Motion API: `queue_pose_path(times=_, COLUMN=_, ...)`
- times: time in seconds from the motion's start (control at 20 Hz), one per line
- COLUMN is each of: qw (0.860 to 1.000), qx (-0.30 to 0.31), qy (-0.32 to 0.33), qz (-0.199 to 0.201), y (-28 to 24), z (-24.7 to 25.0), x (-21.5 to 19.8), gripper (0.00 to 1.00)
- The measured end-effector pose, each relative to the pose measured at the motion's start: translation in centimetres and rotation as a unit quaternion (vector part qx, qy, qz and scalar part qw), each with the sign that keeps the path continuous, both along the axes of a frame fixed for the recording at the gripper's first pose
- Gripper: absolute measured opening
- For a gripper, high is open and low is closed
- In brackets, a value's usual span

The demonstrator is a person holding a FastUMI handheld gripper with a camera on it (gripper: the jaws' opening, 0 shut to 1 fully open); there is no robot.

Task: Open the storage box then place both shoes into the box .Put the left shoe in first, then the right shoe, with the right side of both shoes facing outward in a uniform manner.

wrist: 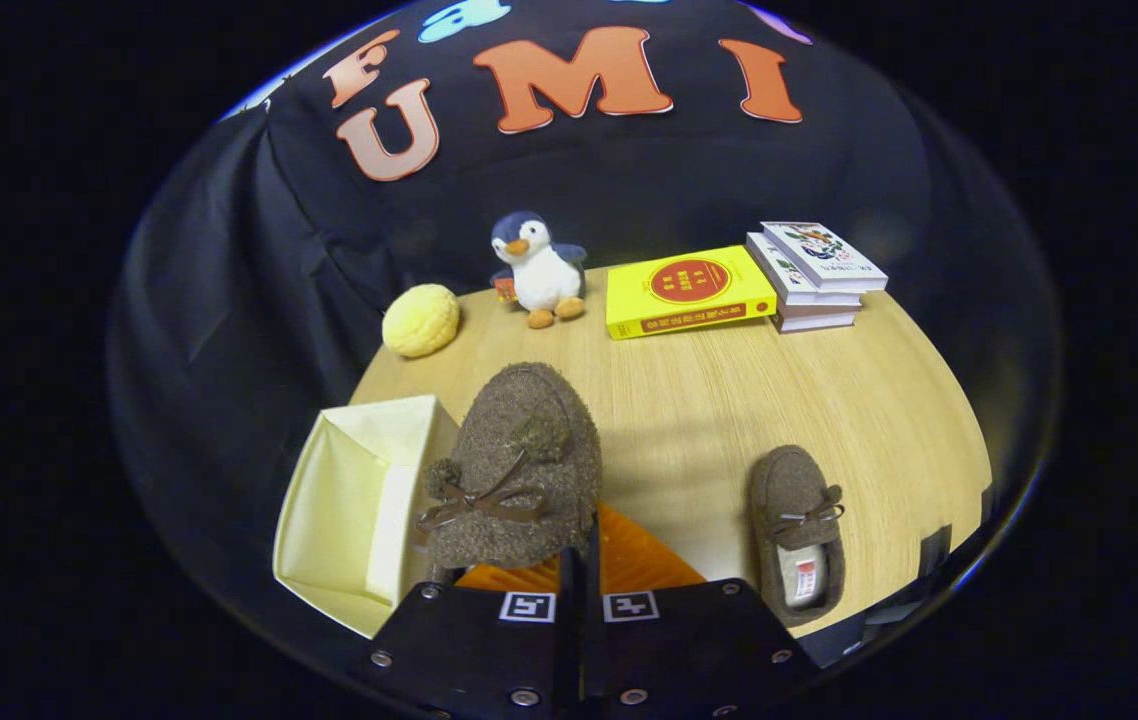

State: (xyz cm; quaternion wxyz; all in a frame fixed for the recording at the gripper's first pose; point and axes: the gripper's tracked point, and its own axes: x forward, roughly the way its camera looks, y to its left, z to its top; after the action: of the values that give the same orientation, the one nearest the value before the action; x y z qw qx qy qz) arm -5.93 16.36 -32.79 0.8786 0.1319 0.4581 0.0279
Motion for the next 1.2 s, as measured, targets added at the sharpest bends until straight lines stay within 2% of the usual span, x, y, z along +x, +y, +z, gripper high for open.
queue_pose_path(times=0.25, qw=1.0, qx=0.02, qy=-0.013, qz=0.014, y=6.1, z=3.5, x=0.9, gripper=0.03)
queue_pose_path(times=0.55, qw=0.998, qx=0.024, qy=0.006, qz=0.065, y=14.2, z=2.7, x=1.6, gripper=0.03)
queue_pose_path(times=0.85, qw=0.992, qx=0.009, qy=0.059, qz=0.113, y=19.9, z=-1.1, x=1.1, gripper=0.03)
queue_pose_path(times=1.05, qw=0.988, qx=-0.012, qy=0.102, qz=0.119, y=21.9, z=-4.7, x=1.1, gripper=0.03)
queue_pose_path(times=1.2, qw=0.983, qx=-0.033, qy=0.147, qz=0.105, y=22.7, z=-7.4, x=0.2, gripper=0.03)
